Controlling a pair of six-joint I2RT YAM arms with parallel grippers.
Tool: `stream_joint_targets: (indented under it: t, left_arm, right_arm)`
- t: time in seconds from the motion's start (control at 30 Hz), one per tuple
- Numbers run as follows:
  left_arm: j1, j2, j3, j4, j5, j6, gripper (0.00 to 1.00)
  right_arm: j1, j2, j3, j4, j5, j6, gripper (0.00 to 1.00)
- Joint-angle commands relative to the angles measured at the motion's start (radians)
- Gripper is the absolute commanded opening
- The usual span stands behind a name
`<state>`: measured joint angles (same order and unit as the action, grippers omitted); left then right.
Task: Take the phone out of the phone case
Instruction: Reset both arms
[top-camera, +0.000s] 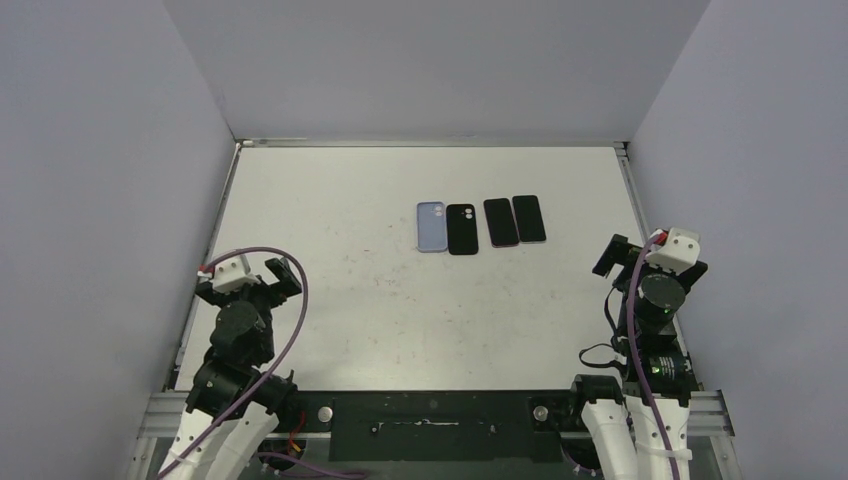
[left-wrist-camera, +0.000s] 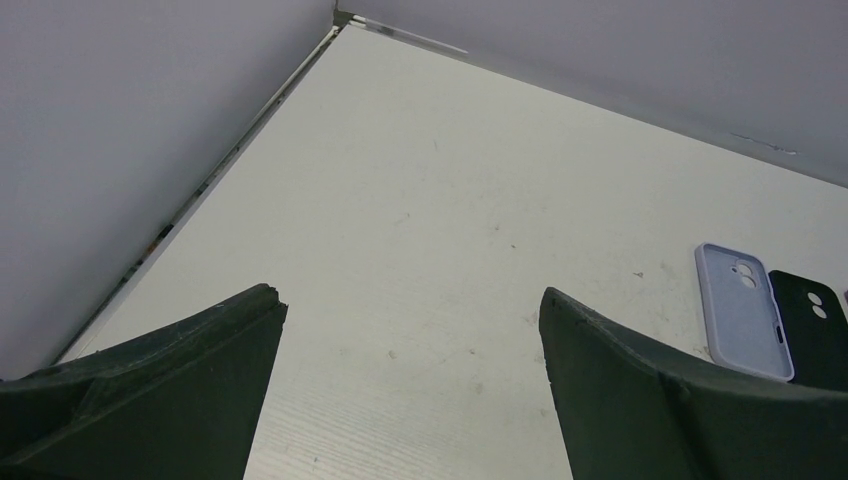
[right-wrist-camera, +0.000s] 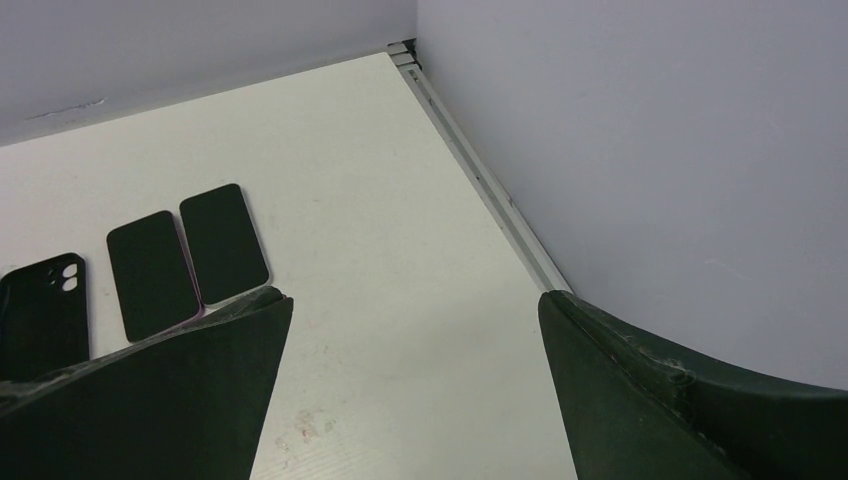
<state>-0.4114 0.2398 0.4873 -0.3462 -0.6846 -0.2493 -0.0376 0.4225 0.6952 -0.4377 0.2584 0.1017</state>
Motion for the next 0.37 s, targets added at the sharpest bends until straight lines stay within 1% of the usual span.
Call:
stream_joint_targets:
  t: [0.0, 0.33]
  left_arm:
    - [-0.003, 0.033, 0.014, 0.068, 0.000, 0.013, 0.97]
    - [-0.001, 0.034, 0.008, 0.075, 0.006, 0.019, 0.97]
  right_arm:
    - [0.006, -0.003, -0.003, 0.027, 0.003, -0.025, 1.00]
    - [0.005, 0.015, -0.005, 0.030, -0.011, -0.031, 1.00]
